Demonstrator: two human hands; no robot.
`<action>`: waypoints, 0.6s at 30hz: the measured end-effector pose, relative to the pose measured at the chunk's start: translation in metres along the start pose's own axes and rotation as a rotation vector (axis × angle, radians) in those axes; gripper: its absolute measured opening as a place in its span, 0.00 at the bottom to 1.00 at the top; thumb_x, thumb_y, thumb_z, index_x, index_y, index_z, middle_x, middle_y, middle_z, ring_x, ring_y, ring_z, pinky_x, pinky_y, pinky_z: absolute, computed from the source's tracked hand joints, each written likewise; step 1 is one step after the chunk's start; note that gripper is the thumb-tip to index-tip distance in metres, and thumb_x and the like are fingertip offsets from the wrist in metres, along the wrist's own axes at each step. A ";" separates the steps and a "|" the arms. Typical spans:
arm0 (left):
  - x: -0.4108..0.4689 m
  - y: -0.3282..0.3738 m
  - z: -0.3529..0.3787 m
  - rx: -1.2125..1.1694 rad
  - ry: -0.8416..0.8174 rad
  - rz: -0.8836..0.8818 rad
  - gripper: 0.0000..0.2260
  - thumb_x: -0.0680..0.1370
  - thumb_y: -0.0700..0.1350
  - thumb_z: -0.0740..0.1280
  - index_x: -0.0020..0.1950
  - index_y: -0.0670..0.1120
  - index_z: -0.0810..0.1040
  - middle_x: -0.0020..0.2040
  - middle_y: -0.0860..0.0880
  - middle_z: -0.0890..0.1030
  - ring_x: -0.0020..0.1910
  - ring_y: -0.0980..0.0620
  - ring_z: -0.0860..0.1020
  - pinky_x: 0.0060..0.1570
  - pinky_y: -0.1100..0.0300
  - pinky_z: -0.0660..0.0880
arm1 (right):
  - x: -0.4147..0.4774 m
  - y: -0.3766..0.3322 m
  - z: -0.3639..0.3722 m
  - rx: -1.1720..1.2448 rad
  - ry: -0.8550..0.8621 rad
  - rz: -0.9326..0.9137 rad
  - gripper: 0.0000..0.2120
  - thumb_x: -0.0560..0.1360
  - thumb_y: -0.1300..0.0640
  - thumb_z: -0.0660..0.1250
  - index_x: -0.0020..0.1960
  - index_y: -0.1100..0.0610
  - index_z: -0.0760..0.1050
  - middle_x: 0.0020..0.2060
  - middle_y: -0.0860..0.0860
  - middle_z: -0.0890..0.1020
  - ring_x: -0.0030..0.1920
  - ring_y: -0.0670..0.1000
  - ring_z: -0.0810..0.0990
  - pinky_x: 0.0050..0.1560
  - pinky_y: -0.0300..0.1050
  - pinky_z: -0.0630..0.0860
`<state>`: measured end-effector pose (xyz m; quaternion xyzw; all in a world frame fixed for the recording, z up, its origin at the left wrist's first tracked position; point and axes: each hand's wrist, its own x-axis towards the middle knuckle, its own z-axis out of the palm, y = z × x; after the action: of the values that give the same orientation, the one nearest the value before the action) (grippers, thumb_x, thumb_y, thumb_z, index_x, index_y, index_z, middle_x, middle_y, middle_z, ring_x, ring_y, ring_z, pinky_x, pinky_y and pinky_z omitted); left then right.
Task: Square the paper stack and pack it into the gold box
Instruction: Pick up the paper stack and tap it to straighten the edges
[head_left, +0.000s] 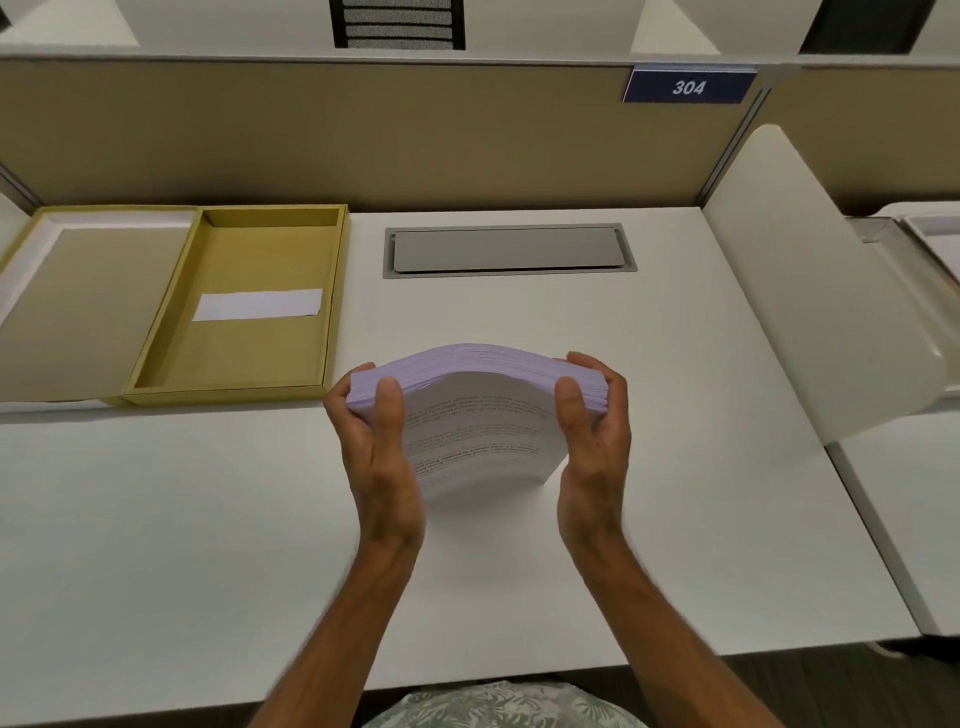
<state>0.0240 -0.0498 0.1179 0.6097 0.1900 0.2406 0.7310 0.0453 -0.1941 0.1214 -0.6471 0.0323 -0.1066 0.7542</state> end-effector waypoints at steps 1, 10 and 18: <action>0.001 0.000 0.001 0.007 0.014 -0.002 0.16 0.76 0.63 0.60 0.59 0.57 0.69 0.51 0.56 0.77 0.46 0.63 0.78 0.40 0.68 0.76 | 0.001 0.000 0.001 0.003 0.024 0.000 0.23 0.76 0.42 0.64 0.64 0.56 0.72 0.54 0.50 0.80 0.52 0.47 0.80 0.47 0.39 0.78; 0.004 0.002 0.015 0.128 0.245 -0.062 0.06 0.77 0.59 0.59 0.45 0.58 0.70 0.43 0.53 0.74 0.42 0.56 0.73 0.38 0.61 0.72 | 0.013 0.002 0.008 -0.050 0.221 0.045 0.10 0.79 0.53 0.61 0.47 0.56 0.77 0.40 0.44 0.79 0.41 0.45 0.75 0.41 0.35 0.70; 0.004 0.003 0.017 0.108 0.252 -0.047 0.06 0.77 0.58 0.61 0.46 0.57 0.71 0.41 0.55 0.74 0.38 0.63 0.74 0.34 0.70 0.71 | 0.017 0.005 0.008 -0.014 0.226 0.044 0.12 0.77 0.49 0.64 0.44 0.58 0.76 0.37 0.42 0.80 0.38 0.43 0.75 0.39 0.33 0.71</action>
<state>0.0368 -0.0603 0.1237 0.6086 0.3070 0.2876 0.6728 0.0644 -0.1888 0.1192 -0.6355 0.1319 -0.1621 0.7433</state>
